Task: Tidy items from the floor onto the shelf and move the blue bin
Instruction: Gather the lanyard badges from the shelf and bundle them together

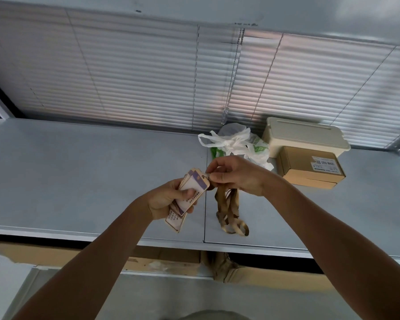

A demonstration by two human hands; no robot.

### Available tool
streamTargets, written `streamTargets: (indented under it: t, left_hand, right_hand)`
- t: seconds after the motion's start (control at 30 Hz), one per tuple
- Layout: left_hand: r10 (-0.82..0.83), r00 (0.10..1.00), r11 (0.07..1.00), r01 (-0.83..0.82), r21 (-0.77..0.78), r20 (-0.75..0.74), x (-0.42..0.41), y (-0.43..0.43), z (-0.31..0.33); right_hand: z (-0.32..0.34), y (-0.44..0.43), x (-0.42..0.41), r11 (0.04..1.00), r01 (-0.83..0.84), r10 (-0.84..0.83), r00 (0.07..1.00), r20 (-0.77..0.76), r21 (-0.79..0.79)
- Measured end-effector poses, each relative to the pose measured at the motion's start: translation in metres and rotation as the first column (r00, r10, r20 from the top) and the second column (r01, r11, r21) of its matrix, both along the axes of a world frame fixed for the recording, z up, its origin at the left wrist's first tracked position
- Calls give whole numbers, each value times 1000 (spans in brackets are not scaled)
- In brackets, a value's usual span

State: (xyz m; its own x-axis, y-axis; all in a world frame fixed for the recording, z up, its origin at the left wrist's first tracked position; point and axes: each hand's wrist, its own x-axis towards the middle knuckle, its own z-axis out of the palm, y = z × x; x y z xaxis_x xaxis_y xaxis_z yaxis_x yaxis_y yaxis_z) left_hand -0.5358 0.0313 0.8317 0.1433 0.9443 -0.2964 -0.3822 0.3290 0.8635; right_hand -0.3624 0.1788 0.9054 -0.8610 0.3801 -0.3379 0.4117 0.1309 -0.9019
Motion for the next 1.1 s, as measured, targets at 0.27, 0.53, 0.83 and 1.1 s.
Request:
streamTargets:
  t: [0.27,0.53,0.83,1.1]
  left_hand:
    - [-81,992,996,77,42,96,9,-4,6]
    - [-144,989,990,143,-9,-38,8,-7,7]
    - [-123,958,990,101,-95,-260,3,0,11]
    - [-89,963,996,79,-50,-255,22,-3,7]
  right_hand:
    - [5,2,3,984,-72,76,997,20,-164]
    - [8,9,12,991,-121,125,990,71,-56]
    - [6,-7,7,834,-94,49,994,98,543]
    - [3,-9,10,793,-158,120,987,103,588]
